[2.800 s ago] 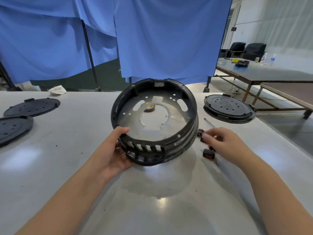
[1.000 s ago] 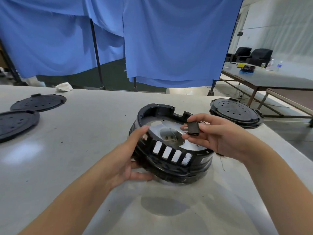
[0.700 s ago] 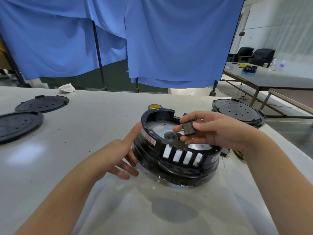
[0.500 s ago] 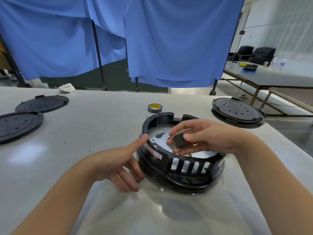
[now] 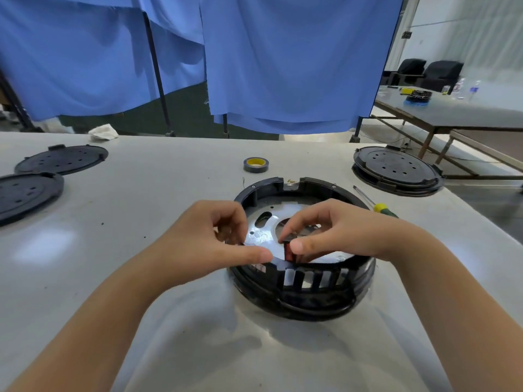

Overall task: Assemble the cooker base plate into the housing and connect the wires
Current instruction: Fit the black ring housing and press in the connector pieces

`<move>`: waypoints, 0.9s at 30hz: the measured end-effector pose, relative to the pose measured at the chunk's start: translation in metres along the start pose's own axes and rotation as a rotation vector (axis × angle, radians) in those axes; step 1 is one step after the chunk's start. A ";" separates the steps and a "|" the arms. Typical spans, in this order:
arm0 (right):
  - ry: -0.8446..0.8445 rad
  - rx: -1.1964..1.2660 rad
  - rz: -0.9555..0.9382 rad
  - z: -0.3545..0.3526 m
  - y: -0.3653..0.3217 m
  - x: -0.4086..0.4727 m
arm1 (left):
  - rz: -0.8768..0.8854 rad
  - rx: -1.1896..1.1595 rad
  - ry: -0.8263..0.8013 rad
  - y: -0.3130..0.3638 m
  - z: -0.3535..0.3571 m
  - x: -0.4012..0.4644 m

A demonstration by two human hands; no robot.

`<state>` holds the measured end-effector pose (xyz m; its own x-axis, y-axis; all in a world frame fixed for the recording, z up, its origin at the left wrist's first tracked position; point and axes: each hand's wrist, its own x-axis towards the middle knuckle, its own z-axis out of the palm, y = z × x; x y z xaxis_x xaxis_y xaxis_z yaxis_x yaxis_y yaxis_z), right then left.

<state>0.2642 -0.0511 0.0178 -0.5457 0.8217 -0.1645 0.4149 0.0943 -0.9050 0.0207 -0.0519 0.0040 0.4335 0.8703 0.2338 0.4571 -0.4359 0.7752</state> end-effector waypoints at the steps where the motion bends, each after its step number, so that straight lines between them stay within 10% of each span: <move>1: -0.006 -0.027 0.007 0.001 0.000 0.000 | 0.065 0.035 0.025 0.002 0.004 -0.001; 8: -0.019 -0.157 0.076 0.007 -0.005 -0.001 | 0.310 0.288 -0.028 0.005 0.036 -0.007; 27: -0.006 -0.296 0.105 0.009 -0.004 -0.002 | 0.283 0.260 -0.044 0.003 0.035 -0.004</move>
<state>0.2572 -0.0578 0.0181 -0.4928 0.8321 -0.2544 0.6628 0.1696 -0.7293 0.0477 -0.0652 -0.0150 0.6016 0.6986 0.3873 0.4938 -0.7063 0.5072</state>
